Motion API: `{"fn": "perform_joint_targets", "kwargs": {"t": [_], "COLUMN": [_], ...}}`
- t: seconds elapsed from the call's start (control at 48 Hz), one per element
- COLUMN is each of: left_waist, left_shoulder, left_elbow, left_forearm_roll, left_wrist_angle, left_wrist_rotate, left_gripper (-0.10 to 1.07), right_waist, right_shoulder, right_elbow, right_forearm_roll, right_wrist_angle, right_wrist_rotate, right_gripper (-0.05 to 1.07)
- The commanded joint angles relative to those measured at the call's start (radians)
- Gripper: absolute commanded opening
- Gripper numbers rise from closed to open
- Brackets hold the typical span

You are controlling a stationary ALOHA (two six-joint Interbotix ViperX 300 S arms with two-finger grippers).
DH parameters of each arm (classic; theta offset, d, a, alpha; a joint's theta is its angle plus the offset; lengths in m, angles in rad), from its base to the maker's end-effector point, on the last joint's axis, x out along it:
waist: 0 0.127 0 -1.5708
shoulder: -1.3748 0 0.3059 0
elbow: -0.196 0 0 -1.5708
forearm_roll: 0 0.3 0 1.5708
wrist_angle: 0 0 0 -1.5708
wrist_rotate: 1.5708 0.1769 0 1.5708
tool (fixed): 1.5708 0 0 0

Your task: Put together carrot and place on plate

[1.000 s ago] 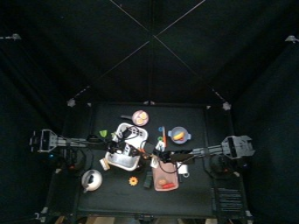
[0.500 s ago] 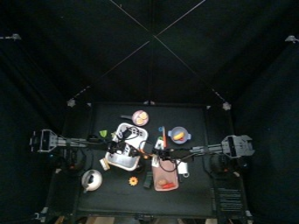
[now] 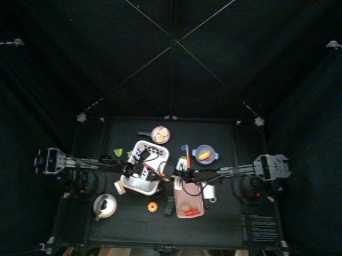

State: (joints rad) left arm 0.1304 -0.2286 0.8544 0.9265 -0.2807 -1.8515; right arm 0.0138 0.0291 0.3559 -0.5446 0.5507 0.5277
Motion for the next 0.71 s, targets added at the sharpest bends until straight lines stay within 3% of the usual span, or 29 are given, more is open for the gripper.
{"fn": "perform_joint_targets", "kwargs": {"t": [0.0,0.688], "left_waist": [-0.002,-0.002], "left_shoulder": [-0.002,0.011], "left_elbow": [-0.012,-0.014], "left_forearm_roll": [-0.003,-0.002], "left_wrist_angle": [-0.006,-0.006], "left_wrist_rotate": [0.002,0.002], "left_gripper": [0.73,0.73], "right_waist": [0.005,0.04], "right_shoulder": [-0.02,0.029], "right_elbow": [-0.034,-0.072], "right_forearm_roll": [-0.021,-0.051], "right_wrist_angle": [-0.005,0.052], "right_wrist_rotate": [0.0,-0.071], "right_gripper": [0.55,0.55]}}
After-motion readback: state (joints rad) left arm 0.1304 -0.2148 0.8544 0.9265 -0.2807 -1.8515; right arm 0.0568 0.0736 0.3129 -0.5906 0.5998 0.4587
